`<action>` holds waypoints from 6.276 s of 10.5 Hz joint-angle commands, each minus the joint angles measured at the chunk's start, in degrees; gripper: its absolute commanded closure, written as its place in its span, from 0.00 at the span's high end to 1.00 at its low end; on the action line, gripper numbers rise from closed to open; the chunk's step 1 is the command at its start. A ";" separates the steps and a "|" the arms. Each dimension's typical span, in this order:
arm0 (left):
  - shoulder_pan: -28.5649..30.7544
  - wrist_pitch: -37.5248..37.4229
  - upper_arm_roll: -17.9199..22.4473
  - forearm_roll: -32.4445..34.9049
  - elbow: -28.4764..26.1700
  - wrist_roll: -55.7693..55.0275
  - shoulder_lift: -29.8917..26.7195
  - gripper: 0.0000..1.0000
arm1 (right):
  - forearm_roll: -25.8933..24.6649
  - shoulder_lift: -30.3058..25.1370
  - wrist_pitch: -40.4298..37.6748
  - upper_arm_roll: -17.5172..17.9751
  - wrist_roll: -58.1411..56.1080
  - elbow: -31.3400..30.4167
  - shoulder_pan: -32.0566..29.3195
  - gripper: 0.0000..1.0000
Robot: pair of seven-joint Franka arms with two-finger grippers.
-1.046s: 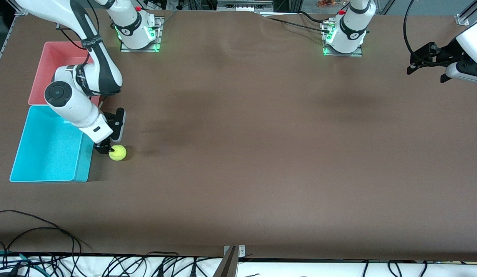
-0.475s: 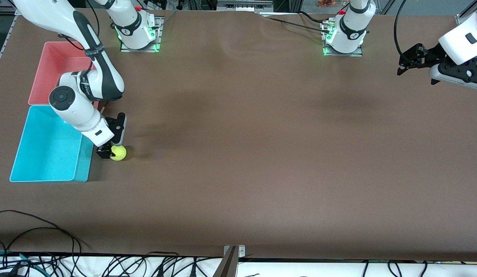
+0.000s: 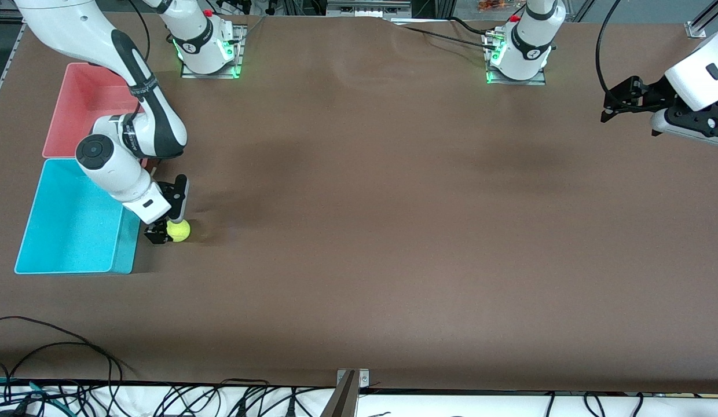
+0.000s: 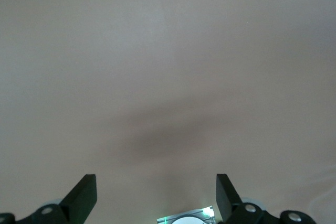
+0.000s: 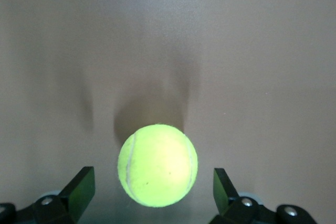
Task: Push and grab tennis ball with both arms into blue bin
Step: 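Close the right gripper around the tennis ball, then carry the ball with the right gripper into the cyan bin, then open the right gripper to release the ball in the bin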
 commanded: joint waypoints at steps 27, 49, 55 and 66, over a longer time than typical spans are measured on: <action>-0.66 -4.70 -0.36 1.35 2.52 -7.06 0.66 1.00 | 5.90 -2.24 -32.16 -1.07 -0.85 14.95 -3.86 0.18; -0.57 -4.88 -0.27 1.44 2.61 -7.06 0.75 1.00 | 3.88 9.96 -32.47 -6.71 -7.27 20.59 -20.99 0.06; -0.40 -4.88 -0.27 1.44 2.61 -7.06 0.75 1.00 | 3.97 9.80 -32.82 -6.71 -7.36 20.77 -21.35 1.00; -0.48 -4.88 -0.36 1.17 2.70 -7.06 0.66 1.00 | 4.93 6.98 -48.98 -5.83 5.17 30.16 -19.95 1.00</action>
